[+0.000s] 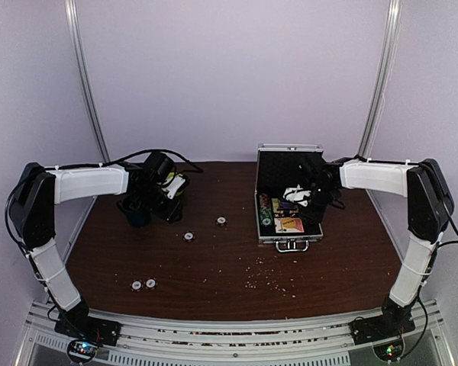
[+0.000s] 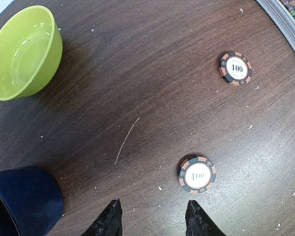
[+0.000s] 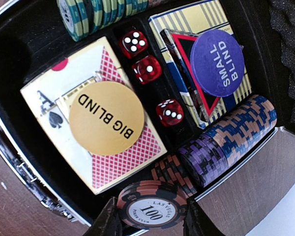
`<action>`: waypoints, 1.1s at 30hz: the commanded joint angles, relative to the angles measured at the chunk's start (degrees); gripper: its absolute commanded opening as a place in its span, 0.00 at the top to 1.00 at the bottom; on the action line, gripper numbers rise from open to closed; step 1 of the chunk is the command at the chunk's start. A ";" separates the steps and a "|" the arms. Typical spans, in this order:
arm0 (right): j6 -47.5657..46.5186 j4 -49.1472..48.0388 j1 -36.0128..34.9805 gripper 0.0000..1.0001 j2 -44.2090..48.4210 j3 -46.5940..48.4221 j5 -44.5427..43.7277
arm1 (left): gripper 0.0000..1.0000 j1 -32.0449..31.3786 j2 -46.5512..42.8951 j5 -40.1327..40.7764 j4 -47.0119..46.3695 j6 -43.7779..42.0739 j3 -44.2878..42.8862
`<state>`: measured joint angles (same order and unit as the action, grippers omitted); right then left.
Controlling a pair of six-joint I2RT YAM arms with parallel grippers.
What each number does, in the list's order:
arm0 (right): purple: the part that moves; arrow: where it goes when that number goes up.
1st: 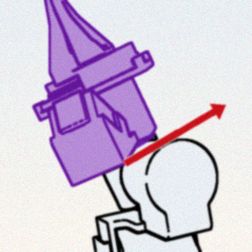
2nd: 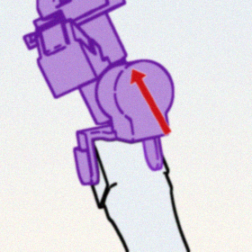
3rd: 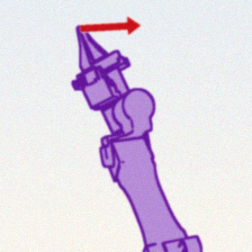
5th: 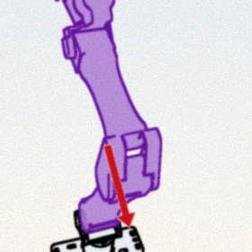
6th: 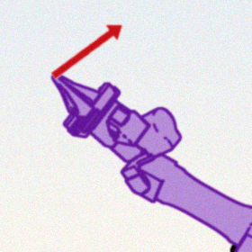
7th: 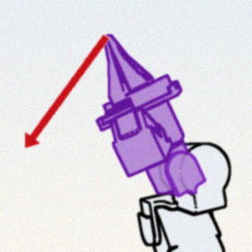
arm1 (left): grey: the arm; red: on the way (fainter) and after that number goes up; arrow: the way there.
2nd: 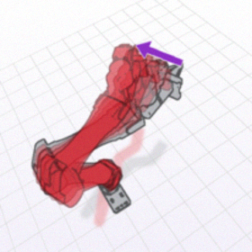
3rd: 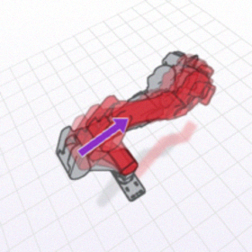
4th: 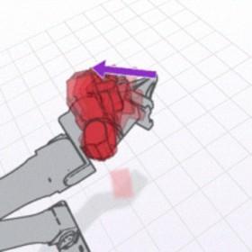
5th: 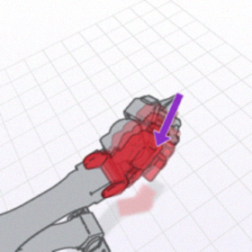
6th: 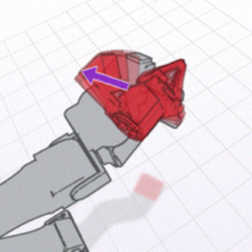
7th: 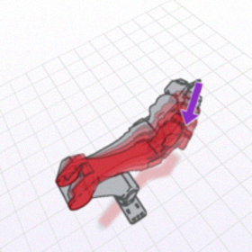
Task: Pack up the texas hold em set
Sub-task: Place the poker chips pile in the slot.
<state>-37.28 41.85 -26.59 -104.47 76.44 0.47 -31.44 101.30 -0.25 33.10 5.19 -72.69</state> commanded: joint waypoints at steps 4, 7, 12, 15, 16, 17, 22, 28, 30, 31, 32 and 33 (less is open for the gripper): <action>-1.59 -6.12 0.31 0.76 -0.93 -3.11 -5.45 | 0.56 0.48 0.93 -0.72 -0.32 -0.74 -1.80; -1.94 -6.57 0.31 0.76 -0.68 -4.09 -6.04 | 0.56 0.43 1.01 -0.67 -0.32 -0.73 -1.80; -2.98 -8.11 0.31 0.75 -0.44 -5.80 -7.65 | 0.56 0.47 1.36 -0.72 -0.05 -0.73 -2.20; -3.49 -9.47 0.30 0.72 -0.38 -6.96 -8.52 | 0.56 0.45 1.36 -0.71 -0.06 -0.68 -2.11; -3.48 -9.76 0.29 0.69 -0.43 -7.17 -8.71 | 0.56 0.45 1.36 -0.71 -0.02 -0.72 -2.11; -3.57 -10.00 0.28 0.67 -0.46 -7.31 -8.76 | 0.56 0.48 1.36 -0.72 0.00 -0.64 -2.11; -3.51 -9.98 0.31 0.56 -0.21 -7.32 -8.71 | 0.56 0.46 1.44 -0.85 -0.02 -0.63 -2.09; -3.57 -8.92 0.31 0.43 1.03 -7.27 -7.71 | 0.56 0.48 1.43 -0.98 -0.03 -0.65 -2.16; -3.60 -8.47 0.32 0.42 1.03 -7.06 -7.55 | 0.55 0.49 1.45 -1.13 -0.01 -0.63 -2.18; -3.64 -8.37 0.31 0.42 0.98 -7.02 -7.58 | 0.56 0.49 1.43 -1.10 0.03 -0.62 -2.19; -3.61 -8.43 0.31 0.42 0.94 -7.01 -7.59 | 0.56 0.48 1.41 -1.15 -0.01 -0.62 -2.12; -3.62 -8.49 0.31 0.42 0.80 -7.01 -7.59 | 0.56 0.49 1.39 -1.20 0.03 -0.63 -2.11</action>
<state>-40.77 32.88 -26.57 -104.47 69.69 -6.39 -31.44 102.30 -0.36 33.15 5.15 -73.43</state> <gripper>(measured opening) 0.579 0.444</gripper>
